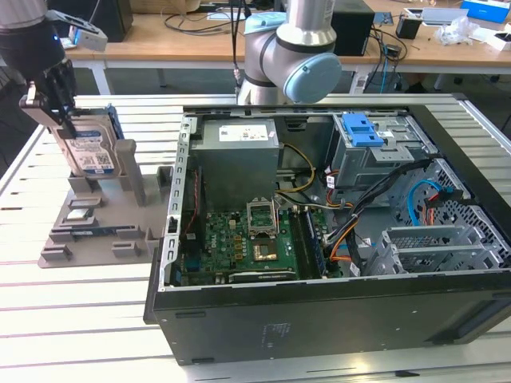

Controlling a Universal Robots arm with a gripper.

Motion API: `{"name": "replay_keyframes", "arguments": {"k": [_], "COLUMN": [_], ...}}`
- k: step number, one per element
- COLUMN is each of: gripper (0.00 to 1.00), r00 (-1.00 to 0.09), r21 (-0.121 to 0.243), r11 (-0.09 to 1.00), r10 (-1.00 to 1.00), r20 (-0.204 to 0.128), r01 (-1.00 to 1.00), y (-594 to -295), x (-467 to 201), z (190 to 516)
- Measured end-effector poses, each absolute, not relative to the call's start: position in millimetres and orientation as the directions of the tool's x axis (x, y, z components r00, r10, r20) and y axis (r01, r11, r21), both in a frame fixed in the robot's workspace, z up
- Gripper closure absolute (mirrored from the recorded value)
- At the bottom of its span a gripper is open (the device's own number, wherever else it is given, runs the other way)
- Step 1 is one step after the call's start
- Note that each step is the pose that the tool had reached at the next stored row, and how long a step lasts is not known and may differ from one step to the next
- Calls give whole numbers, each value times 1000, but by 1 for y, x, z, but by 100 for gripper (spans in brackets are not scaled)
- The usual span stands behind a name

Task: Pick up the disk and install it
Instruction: 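Pick up the disk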

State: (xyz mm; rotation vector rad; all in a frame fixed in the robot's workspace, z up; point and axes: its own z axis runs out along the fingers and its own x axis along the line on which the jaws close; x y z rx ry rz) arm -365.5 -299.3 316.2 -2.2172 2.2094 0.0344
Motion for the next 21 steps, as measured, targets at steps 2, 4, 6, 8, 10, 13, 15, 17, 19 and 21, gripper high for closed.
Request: {"name": "replay_keyframes", "arguments": {"k": [2, 4, 6, 8, 10, 13, 15, 17, 19, 21], "gripper": [63, 63, 63, 63, 63, 63, 63, 63, 63, 63], "r00": [3, 3, 3, 3, 3, 3, 3, 3, 3, 3], "r21": [8, 8, 8, 7, 7, 7, 7, 7, 7, 7], "r11": [-4, -4, -4, -4, -4, -4, -4, -4, -4, -4], "r10": [-1000, -1000, -1000, -1000, -1000, -1000, -1000, -1000, -1000, -1000], "r20": [-24, -24, -24, -24, -24, -24, -24, -24, -24, -24], "r01": [-1000, -1000, -1000, -1000, -1000, -1000, -1000, -1000, -1000, -1000], "y": [-299, -299, -299, -299, -299, -299, -299, -299, -299, -299], "x": [-366, -366, -366, -366, -366, -366, -366, -366, -366, -366], "z": [322, 330, 339, 346, 350, 358, 363, 370, 377, 383]}}
